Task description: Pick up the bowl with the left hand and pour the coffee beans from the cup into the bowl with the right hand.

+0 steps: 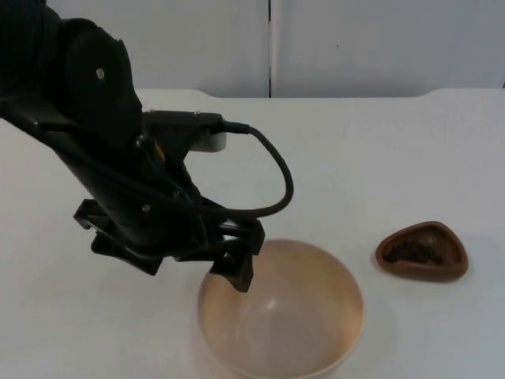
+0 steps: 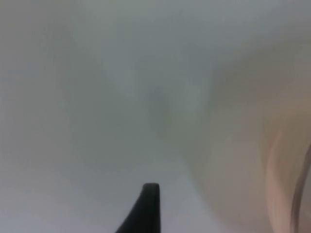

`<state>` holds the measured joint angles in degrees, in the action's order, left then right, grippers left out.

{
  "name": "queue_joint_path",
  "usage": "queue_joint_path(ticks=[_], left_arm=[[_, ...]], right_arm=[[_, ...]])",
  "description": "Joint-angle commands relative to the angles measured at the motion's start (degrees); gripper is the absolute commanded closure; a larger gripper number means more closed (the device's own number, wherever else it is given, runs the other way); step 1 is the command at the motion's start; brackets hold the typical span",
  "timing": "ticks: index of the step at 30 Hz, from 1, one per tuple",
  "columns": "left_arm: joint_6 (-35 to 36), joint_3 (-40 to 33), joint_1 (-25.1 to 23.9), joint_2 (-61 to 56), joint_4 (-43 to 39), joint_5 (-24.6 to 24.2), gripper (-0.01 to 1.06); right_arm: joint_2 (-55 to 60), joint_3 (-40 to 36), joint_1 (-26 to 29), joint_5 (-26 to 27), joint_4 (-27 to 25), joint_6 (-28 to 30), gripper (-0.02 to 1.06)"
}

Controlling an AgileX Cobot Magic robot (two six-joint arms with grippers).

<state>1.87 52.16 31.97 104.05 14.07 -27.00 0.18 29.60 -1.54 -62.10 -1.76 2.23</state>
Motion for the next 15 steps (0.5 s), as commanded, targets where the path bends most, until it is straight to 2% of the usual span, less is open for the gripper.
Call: queue_joint_path(ticks=[1,9,13,15], left_arm=[[-0.6,0.3,0.0,0.1,0.0,1.2,0.23],[-4.4,0.3,-2.3,0.1,3.6,0.4,0.25],[-13.0,0.3,-3.5,0.8,11.0,-0.5,0.25],[-14.6,0.3,-3.4,1.6,12.1,-0.9,0.25]], right_arm=[[-0.2,0.0,0.3,0.3,0.1,-0.1,-0.01],[-0.2,0.0,0.3,0.3,0.1,-0.1,-0.01],[-0.2,0.0,0.3,0.3,0.1,-0.1,-0.01],[-0.2,0.0,0.3,0.3,0.1,-0.1,-0.01]])
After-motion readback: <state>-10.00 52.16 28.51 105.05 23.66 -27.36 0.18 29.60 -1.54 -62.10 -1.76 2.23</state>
